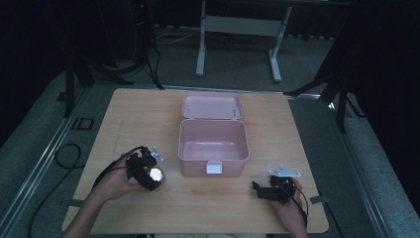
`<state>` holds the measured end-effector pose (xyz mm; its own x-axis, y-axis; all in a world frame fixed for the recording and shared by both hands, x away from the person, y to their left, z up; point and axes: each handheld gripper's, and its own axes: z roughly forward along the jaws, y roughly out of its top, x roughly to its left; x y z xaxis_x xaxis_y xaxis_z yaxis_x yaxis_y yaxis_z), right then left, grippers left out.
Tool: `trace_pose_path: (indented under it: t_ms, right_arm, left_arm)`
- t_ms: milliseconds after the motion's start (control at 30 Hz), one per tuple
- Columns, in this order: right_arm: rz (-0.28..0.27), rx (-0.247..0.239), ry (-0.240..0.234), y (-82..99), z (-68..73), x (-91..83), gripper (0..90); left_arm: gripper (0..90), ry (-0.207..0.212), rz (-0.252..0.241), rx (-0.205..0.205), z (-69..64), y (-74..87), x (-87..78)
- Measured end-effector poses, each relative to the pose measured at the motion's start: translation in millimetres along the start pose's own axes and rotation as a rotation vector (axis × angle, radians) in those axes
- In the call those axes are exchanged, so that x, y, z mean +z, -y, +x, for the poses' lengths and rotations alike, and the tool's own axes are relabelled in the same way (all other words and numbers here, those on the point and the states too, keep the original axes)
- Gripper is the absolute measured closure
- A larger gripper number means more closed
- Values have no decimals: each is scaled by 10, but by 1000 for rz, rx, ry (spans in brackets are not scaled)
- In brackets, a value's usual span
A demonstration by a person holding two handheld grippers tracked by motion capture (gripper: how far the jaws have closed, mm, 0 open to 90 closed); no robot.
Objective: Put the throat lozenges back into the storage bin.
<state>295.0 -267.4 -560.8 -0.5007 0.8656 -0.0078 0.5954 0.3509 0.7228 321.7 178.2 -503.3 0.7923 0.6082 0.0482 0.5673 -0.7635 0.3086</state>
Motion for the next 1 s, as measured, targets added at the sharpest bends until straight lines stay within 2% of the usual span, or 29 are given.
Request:
trace_pose_path:
  t_ms: [233,633,1000]
  right_arm:
    - [0,0,0,0,0,0,144]
    - [0,0,0,0,0,0,144]
    - [0,0,0,0,0,0,144]
  left_arm:
    - [154,7,45,21,12,-35,52]
    - [154,29,111,20,51,-72,118]
    - [155,38,142,22,63,-116,152]
